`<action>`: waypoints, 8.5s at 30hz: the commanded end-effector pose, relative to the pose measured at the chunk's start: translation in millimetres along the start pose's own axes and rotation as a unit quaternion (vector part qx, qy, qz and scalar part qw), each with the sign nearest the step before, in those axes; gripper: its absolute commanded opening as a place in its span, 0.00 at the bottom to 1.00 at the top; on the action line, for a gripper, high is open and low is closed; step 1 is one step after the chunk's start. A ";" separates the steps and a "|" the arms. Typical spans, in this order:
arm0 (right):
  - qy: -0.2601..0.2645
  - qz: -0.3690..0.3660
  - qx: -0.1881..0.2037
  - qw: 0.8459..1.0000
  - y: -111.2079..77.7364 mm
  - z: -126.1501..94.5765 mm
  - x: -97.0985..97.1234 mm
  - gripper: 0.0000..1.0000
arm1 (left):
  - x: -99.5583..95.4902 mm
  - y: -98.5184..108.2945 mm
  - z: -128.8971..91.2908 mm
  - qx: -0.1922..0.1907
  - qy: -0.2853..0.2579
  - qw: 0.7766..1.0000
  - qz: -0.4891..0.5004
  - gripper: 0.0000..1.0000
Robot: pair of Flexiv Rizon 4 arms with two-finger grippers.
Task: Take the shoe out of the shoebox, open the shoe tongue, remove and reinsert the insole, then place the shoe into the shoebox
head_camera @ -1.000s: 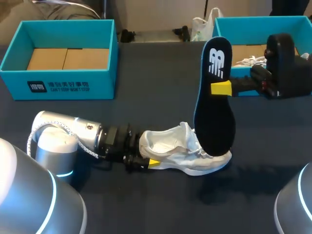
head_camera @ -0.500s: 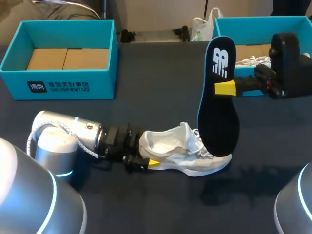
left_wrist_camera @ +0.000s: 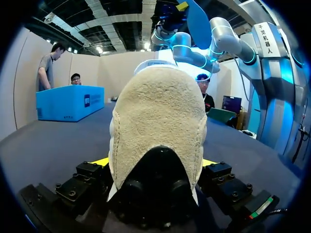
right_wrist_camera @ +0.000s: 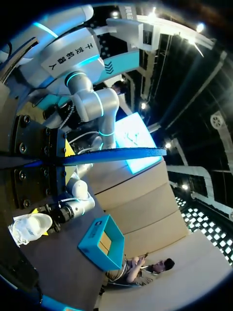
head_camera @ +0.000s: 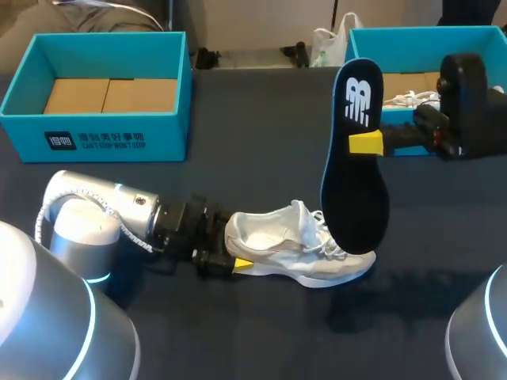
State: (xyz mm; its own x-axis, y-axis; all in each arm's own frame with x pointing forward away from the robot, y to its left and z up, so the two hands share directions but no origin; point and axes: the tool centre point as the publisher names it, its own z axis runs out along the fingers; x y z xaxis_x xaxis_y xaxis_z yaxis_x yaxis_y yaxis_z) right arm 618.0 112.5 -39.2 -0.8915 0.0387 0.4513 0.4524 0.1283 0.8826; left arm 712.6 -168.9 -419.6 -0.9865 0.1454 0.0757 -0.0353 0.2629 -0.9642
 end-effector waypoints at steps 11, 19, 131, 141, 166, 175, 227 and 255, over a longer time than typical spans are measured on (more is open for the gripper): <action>-0.001 0.001 0.000 1.000 -0.4 1.1 0.3 0.00 | 10.1 -6.6 -35.3 -0.079 -0.001 0.997 -0.006 1.00; -0.001 0.001 0.000 1.000 -0.4 1.1 0.3 0.00 | 12.6 -3.5 -54.1 -0.157 0.004 0.988 0.013 1.00; -0.001 0.001 0.000 1.000 -0.4 1.1 0.3 0.00 | -33.8 -60.4 16.9 -0.556 -0.012 0.831 0.009 0.90; -0.001 0.001 0.000 1.000 -0.4 1.1 0.3 0.00 | -34.1 -47.3 18.9 -0.555 -0.018 0.831 -0.003 0.70; -0.001 0.001 0.000 1.000 -0.4 1.1 0.3 0.00 | -35.5 -43.5 24.4 -0.563 -0.015 0.827 0.000 0.00; -0.001 0.001 0.000 1.000 -0.4 1.1 0.3 0.00 | -26.1 -63.0 21.7 -0.548 0.041 0.832 0.076 0.00; -0.001 0.001 0.000 1.000 -0.4 1.1 0.3 0.00 | -1.7 -100.7 2.7 -0.442 0.339 0.652 0.514 0.00; -0.001 0.001 0.000 1.000 -0.4 1.1 0.3 0.00 | -18.4 -62.2 44.0 -0.435 0.393 0.629 0.510 0.00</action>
State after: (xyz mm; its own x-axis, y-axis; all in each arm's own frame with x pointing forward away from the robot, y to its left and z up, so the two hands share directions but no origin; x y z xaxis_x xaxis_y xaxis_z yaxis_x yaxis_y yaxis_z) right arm 618.0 112.3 -39.0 -0.8919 0.0379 0.4506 0.4516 0.1274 0.8831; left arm 719.5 -222.0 -364.7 -0.0306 0.9985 -0.0451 0.9922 0.0249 -0.1218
